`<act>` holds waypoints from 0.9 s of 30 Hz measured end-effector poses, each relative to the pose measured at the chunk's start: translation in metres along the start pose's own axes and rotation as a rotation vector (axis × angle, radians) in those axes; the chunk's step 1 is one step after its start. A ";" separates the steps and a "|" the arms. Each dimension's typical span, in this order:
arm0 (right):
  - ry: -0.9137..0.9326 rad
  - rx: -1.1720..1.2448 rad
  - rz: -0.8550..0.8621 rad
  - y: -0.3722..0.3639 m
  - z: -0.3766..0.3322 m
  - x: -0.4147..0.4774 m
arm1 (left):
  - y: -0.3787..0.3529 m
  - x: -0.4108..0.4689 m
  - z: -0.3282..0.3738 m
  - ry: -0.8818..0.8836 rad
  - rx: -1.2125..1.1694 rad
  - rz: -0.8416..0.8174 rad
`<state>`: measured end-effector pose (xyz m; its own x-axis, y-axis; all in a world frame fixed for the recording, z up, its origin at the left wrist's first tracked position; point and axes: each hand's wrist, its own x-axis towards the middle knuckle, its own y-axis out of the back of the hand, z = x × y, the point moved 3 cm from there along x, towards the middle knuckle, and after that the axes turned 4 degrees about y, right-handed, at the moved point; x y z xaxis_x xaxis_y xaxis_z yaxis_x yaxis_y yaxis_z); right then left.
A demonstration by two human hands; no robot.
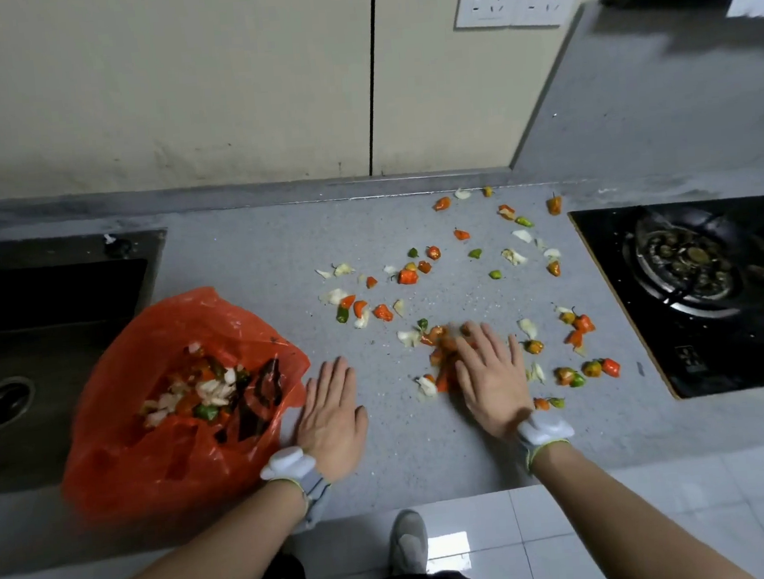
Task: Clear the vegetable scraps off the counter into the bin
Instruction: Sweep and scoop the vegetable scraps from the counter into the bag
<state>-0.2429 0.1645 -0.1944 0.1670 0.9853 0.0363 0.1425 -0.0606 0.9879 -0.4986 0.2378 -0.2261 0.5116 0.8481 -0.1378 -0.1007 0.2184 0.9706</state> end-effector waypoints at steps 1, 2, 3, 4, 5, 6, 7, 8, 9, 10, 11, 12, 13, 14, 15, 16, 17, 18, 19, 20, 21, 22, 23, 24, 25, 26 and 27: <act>-0.103 0.026 0.028 0.001 0.019 -0.006 | 0.000 0.004 0.001 0.020 0.001 0.007; -0.209 0.053 0.043 0.001 0.039 -0.014 | 0.000 0.008 0.004 0.039 0.006 0.017; -0.305 0.069 0.050 0.000 0.059 -0.023 | 0.000 0.012 0.007 0.062 0.009 0.029; -0.390 0.078 0.048 -0.001 0.078 -0.032 | 0.000 0.015 0.010 0.093 0.005 0.042; -0.468 0.082 0.048 -0.002 0.095 -0.042 | -0.001 0.018 0.013 0.127 -0.009 0.055; -0.544 0.087 0.053 -0.003 0.109 -0.050 | -0.002 0.021 0.015 0.156 -0.021 0.071; -0.623 0.098 0.060 -0.002 0.123 -0.058 | -0.003 0.023 0.018 0.177 -0.028 0.087; -0.700 0.113 0.065 -0.001 0.136 -0.064 | -0.008 0.025 0.021 0.189 -0.026 0.102; -0.761 0.129 0.074 0.001 0.141 -0.068 | -0.008 0.024 0.019 0.193 -0.017 0.118; -0.796 0.146 0.079 0.003 0.148 -0.070 | -0.010 0.024 0.020 0.193 -0.008 0.129; -0.798 0.157 0.086 0.003 0.152 -0.069 | -0.012 0.025 0.020 0.199 -0.003 0.142; -0.764 0.160 0.093 0.004 0.150 -0.066 | -0.010 0.024 0.018 0.200 0.003 0.154; -0.725 0.175 0.081 0.000 0.147 -0.063 | -0.011 0.024 0.018 0.202 0.013 0.156; -0.694 0.211 0.065 -0.004 0.140 -0.057 | -0.012 0.025 0.018 0.207 0.021 0.157; -0.665 0.257 0.058 -0.009 0.129 -0.050 | -0.011 0.026 0.019 0.208 0.027 0.155; -0.627 0.301 0.069 -0.013 0.116 -0.042 | -0.011 0.026 0.019 0.208 0.033 0.156; -0.575 0.337 0.091 -0.016 0.099 -0.034 | -0.011 0.026 0.019 0.207 0.036 0.157; -0.514 0.370 0.107 -0.019 0.081 -0.027 | -0.011 0.026 0.019 0.204 0.037 0.157; -0.452 0.403 0.111 -0.021 0.063 -0.020 | -0.010 0.026 0.018 0.202 0.040 0.160; -0.392 0.442 0.101 -0.024 0.047 -0.014 | -0.010 0.025 0.017 0.197 0.041 0.159; -0.328 0.479 0.080 -0.025 0.033 -0.008 | -0.010 0.025 0.016 0.197 0.042 0.155; -0.251 0.496 0.061 -0.023 0.022 -0.003 | -0.011 0.025 0.016 0.200 0.042 0.153; -0.159 0.485 0.056 -0.020 0.016 0.002 | -0.011 0.025 0.016 0.202 0.039 0.151; -0.065 0.460 0.067 -0.014 0.013 0.006 | -0.011 0.025 0.015 0.201 0.040 0.150; 0.009 0.434 0.091 -0.006 0.016 0.010 | -0.011 0.025 0.015 0.201 0.043 0.148; 0.046 0.407 0.133 0.001 0.025 0.015 | -0.011 0.026 0.015 0.203 0.049 0.145; 0.029 0.375 0.182 0.006 0.041 0.019 | -0.011 0.026 0.015 0.207 0.055 0.140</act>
<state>-0.1990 0.1766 -0.1934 0.1956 0.9569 0.2148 0.4591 -0.2829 0.8422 -0.4717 0.2506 -0.2375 0.3098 0.9502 -0.0331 -0.1091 0.0701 0.9916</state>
